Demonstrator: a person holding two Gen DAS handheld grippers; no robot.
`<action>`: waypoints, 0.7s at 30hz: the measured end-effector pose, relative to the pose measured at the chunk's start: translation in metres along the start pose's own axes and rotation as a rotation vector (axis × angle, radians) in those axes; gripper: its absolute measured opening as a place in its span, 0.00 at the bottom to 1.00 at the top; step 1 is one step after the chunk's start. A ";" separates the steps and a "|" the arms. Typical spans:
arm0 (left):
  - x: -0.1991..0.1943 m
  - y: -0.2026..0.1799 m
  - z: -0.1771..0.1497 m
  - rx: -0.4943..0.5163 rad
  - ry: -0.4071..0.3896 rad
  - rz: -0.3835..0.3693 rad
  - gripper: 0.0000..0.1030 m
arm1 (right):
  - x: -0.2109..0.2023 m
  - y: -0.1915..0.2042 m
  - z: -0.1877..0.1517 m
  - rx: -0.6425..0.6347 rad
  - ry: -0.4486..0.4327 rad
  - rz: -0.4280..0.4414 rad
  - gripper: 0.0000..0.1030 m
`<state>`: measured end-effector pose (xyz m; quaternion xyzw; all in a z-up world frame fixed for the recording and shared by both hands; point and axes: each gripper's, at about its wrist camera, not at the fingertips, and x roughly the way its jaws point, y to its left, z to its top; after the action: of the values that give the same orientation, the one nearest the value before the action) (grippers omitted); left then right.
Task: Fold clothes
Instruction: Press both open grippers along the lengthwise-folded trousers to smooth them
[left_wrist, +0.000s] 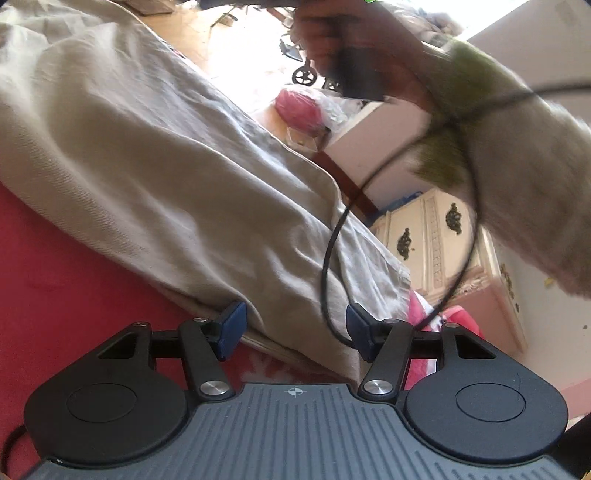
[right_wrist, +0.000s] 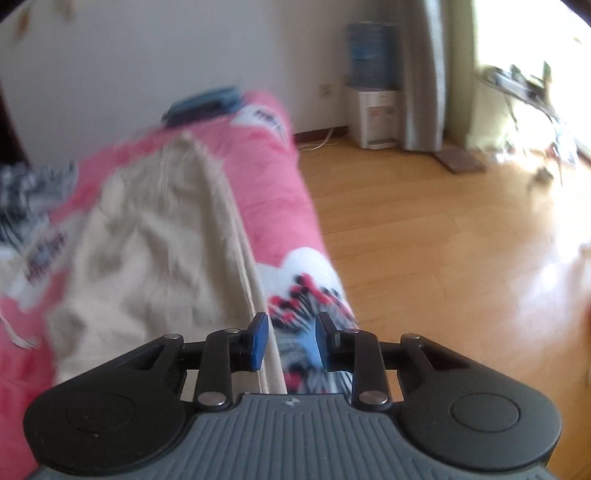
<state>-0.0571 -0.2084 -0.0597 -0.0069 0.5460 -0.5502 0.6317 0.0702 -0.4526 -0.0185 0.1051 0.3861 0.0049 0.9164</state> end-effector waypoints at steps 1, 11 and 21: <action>0.001 -0.002 -0.001 0.005 0.002 -0.005 0.58 | -0.021 -0.008 -0.005 0.042 -0.005 0.013 0.29; -0.002 -0.031 -0.019 0.055 0.013 0.012 0.58 | -0.143 -0.042 -0.133 0.397 0.266 -0.031 0.32; -0.008 -0.038 -0.027 0.082 0.015 0.212 0.58 | -0.150 -0.009 -0.174 0.314 0.214 -0.113 0.44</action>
<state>-0.1008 -0.2018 -0.0424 0.0808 0.5253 -0.5022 0.6821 -0.1590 -0.4424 -0.0328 0.2237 0.4826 -0.0959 0.8413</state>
